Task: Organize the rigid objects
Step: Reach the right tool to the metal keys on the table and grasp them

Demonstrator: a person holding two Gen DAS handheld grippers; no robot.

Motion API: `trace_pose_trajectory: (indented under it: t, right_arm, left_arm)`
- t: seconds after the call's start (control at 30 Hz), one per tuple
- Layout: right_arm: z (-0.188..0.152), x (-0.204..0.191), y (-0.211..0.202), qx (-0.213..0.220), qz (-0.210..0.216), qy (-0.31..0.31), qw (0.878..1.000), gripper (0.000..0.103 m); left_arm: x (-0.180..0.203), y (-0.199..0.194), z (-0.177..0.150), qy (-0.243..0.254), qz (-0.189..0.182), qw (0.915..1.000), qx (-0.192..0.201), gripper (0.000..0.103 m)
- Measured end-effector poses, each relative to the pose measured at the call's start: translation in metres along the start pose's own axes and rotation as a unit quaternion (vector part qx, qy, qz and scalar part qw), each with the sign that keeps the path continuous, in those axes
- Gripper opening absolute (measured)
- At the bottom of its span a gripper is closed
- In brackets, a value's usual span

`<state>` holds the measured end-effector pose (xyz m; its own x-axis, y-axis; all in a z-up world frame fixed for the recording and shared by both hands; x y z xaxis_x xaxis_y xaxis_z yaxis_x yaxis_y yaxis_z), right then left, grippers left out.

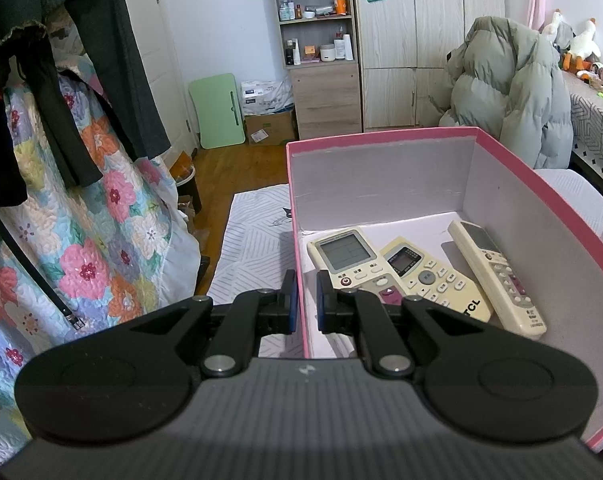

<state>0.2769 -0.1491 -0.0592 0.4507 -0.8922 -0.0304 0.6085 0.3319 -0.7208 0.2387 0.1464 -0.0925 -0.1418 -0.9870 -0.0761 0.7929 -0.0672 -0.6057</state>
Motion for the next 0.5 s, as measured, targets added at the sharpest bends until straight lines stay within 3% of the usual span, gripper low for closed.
trace_pose_trajectory:
  t: [0.13, 0.2, 0.37, 0.5]
  right_arm:
    - [0.005, 0.016, 0.031, -0.016, 0.001, 0.014, 1.0, 0.077]
    - [0.005, 0.019, 0.052, -0.021, -0.003, 0.013, 1.0, 0.069]
    - [-0.001, 0.017, 0.106, -0.042, -0.01, 0.036, 0.998, 0.062]
    - [0.008, 0.029, 0.135, -0.034, -0.062, 0.024, 0.997, 0.061]
  left_arm:
    - [0.005, 0.0, -0.001, 0.026, 0.011, 0.9996, -0.003, 0.007]
    - [0.007, 0.0, -0.001, 0.042, 0.023, 0.9988, -0.007, 0.007]
    - [0.008, 0.0, 0.0, 0.05, 0.029, 0.9983, -0.009, 0.007]
    - [0.009, 0.0, 0.001, 0.045, 0.024, 0.9987, -0.007, 0.007]
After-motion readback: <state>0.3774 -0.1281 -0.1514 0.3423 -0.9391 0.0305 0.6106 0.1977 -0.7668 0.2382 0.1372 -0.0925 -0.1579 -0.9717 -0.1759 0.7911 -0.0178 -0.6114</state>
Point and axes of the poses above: each gripper's, at about its wrist camera, not at the fingertips, and y roughly the way its jaws point, x to its right, z to its top, the point moved 10 cm from there along y, roughly the way its jaws point, and after that the axes turned 4 degrees about -z, right-handed, at the moved point
